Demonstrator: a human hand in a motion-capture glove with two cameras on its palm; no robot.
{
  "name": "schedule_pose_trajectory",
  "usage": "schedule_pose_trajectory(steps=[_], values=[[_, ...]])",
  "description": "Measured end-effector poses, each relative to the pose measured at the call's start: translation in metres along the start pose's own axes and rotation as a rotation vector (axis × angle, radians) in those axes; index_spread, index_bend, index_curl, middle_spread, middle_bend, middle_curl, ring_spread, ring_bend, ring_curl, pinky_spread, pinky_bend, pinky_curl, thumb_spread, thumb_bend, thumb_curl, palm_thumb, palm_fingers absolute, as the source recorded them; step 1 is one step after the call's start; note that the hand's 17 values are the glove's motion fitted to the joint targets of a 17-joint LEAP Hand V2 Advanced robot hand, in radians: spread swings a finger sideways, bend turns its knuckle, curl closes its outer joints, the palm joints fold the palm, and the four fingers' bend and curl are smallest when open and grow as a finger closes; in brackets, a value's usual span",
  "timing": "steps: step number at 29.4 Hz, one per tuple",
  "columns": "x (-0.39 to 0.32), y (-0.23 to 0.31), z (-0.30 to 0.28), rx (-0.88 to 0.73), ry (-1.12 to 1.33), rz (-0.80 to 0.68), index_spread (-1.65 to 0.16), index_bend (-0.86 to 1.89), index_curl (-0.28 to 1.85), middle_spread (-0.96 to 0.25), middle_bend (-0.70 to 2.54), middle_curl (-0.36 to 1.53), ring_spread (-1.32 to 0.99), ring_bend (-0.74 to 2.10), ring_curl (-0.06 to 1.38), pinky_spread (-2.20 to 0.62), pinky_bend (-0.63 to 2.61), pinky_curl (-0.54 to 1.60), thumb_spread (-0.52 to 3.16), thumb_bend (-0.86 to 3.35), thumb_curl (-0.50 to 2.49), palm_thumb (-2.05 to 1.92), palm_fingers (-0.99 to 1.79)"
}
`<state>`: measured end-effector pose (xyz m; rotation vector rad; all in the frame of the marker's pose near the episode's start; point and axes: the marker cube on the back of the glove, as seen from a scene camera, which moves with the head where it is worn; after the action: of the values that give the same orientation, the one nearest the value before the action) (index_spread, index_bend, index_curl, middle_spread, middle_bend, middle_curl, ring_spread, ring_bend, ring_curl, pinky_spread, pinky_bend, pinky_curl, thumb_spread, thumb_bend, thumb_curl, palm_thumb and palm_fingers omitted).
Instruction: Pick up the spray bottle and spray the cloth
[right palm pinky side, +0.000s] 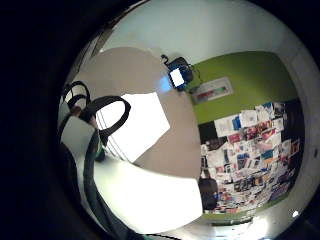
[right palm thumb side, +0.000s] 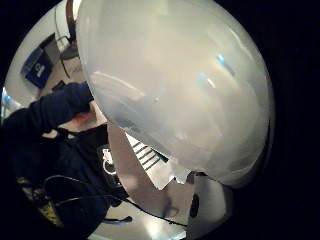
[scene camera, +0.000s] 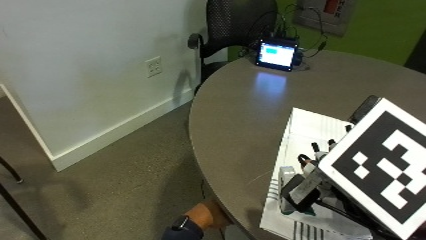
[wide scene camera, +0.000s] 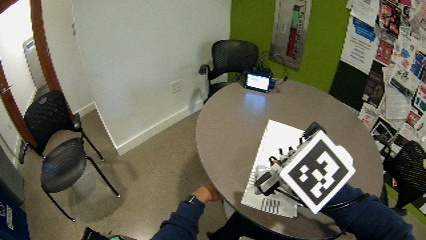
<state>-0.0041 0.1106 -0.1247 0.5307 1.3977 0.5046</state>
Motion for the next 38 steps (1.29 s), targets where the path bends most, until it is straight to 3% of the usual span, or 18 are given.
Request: schedule_pose_trajectory(steps=[26, 38], values=[[-0.048, 0.011, 0.039, -0.195, 0.008, -0.258, -0.30, 0.19, 0.60, -0.19, 0.64, 0.52, -0.24, 0.66, 0.46, -0.32, 0.41, 0.41, 0.35, -0.03, 0.75, 1.00, 1.36], [-0.056, -0.012, 0.025, -0.086, -0.298, -0.149, -0.30, 0.19, 0.61, -0.20, 0.64, 0.52, -0.25, 0.66, 0.45, -0.32, 0.41, 0.41, 0.35, -0.03, 0.75, 0.99, 1.36]])
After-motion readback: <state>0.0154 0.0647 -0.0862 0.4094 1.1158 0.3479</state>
